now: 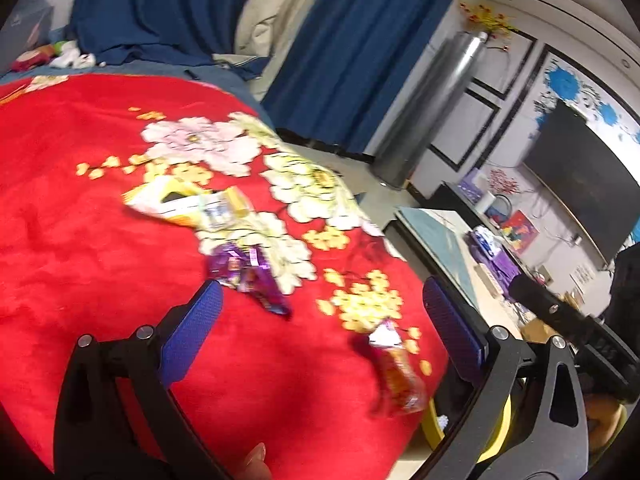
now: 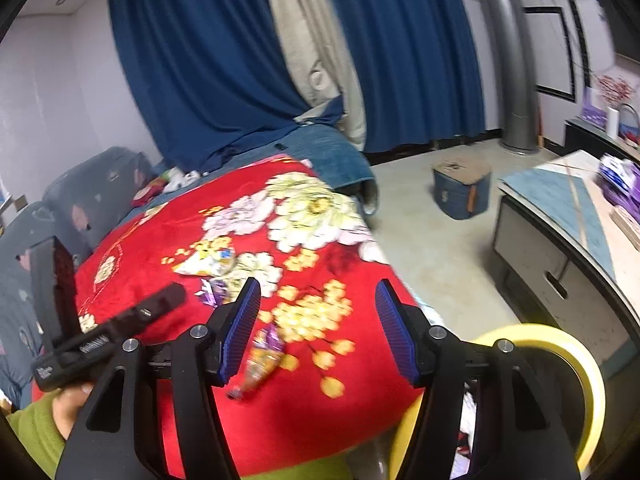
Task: Collect trash
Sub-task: 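Move both tools back over the purple wrapper and yellow snack bag, then grasp the purple wrapper with the left tool while the right tool grasps the yellow-white snack bag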
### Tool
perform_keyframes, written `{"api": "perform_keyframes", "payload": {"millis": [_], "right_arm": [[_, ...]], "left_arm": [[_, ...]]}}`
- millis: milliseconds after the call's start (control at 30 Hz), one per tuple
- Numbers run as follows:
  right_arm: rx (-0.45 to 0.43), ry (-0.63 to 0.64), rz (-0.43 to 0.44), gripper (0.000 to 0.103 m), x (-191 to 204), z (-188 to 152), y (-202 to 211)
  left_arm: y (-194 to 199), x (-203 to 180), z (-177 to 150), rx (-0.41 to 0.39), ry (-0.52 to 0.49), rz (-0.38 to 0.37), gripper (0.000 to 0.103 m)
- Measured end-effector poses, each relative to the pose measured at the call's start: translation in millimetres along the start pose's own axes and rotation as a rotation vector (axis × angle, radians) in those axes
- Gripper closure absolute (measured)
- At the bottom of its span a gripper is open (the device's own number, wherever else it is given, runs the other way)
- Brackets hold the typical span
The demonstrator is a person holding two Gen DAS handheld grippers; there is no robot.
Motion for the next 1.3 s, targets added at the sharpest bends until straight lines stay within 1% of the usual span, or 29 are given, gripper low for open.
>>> {"api": "perform_keyframes", "payload": {"millis": [200,233,267,300,367,400,467,500,567,600,667,700,767,833,900,933,967,1000,1100,1233,1300], "right_arm": [[0.04,0.073,0.071,0.044,28.4,26.8,-25.2],[0.047,0.086,0.084,0.044,33.8,33.4,-31.2],[0.054,0.097,0.093,0.044,37.8,38.2,-35.4],[0.065,0.11,0.104,0.044,42.0,42.5,-39.5],[0.096,0.143,0.126,0.044,51.2,54.5,-53.6],[0.112,0.157,0.131,0.044,55.5,60.3,-61.2],[0.14,0.181,0.141,0.044,62.4,69.9,-74.9],[0.158,0.191,0.145,0.044,66.0,74.8,-83.5],[0.187,0.212,0.161,0.044,71.9,80.2,-97.2],[0.201,0.227,0.167,0.046,76.0,82.3,-103.7],[0.233,0.272,0.167,0.052,85.9,87.4,-117.5],[0.247,0.292,0.167,0.055,90.1,89.1,-123.4],[0.276,0.325,0.172,0.059,97.4,91.0,-134.2],[0.303,0.347,0.173,0.067,102.3,92.6,-143.5],[0.33,0.365,0.174,0.071,107.0,93.7,-154.3],[0.34,0.371,0.176,0.072,108.6,94.0,-158.3],[0.352,0.38,0.177,0.072,111.2,94.3,-163.2],[0.363,0.389,0.179,0.072,114.0,94.3,-167.9],[0.391,0.409,0.174,0.072,121.6,93.0,-181.0],[0.422,0.427,0.165,0.072,128.5,90.0,-195.3],[0.44,0.448,0.152,0.081,133.2,87.2,-203.1]], "left_arm": [[-3.4,23.4,3.6,0.016,0.059,0.033,0.011],[-4.3,26.1,4.0,0.017,0.064,0.033,0.014],[-5.2,29.2,4.3,0.019,0.072,0.034,0.02],[-6.4,32.0,4.7,0.023,0.079,0.035,0.022],[-9.1,33.4,5.2,0.034,0.086,0.027,0.033],[-11.3,34.1,5.5,0.043,0.089,0.023,0.036],[-17.0,34.6,6.4,0.06,0.095,0.01,0.046],[-19.4,34.1,7.0,0.066,0.095,0.007,0.048],[-23.4,33.3,8.7,0.07,0.094,0.007,0.056],[-26.2,33.2,10.2,0.076,0.093,0.008,0.059],[-32.6,33.1,12.9,0.09,0.091,0.019,0.074],[-35.7,34.1,13.4,0.098,0.091,0.022,0.076],[-42.0,37.2,13.4,0.118,0.097,0.025,0.085],[-45.5,42.1,11.5,0.131,0.112,0.005,0.088],[-44.1,44.7,9.3,0.129,0.111,-0.008,0.09],[-43.8,44.5,9.1,0.13,0.11,-0.011,0.091],[-42.3,45.6,8.2,0.13,0.11,-0.018,0.097],[-41.0,46.9,7.4,0.131,0.114,-0.017,0.098],[-37.8,53.4,4.9,0.134,0.141,-0.044,0.098],[-30.7,57.5,3.5,0.126,0.151,-0.049,0.098],[-28.7,58.3,3.8,0.122,0.152,-0.051,0.098]]}}
Point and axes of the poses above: each gripper's, at about its wrist camera, not at the fingertips, and y roughly against the way its jaws point, x to its left, z to its top, the point moved 1 cm from there along -y, roughly the way its jaws point, and after that the axes turned 13 degrees about x, right-handed, at the moved point
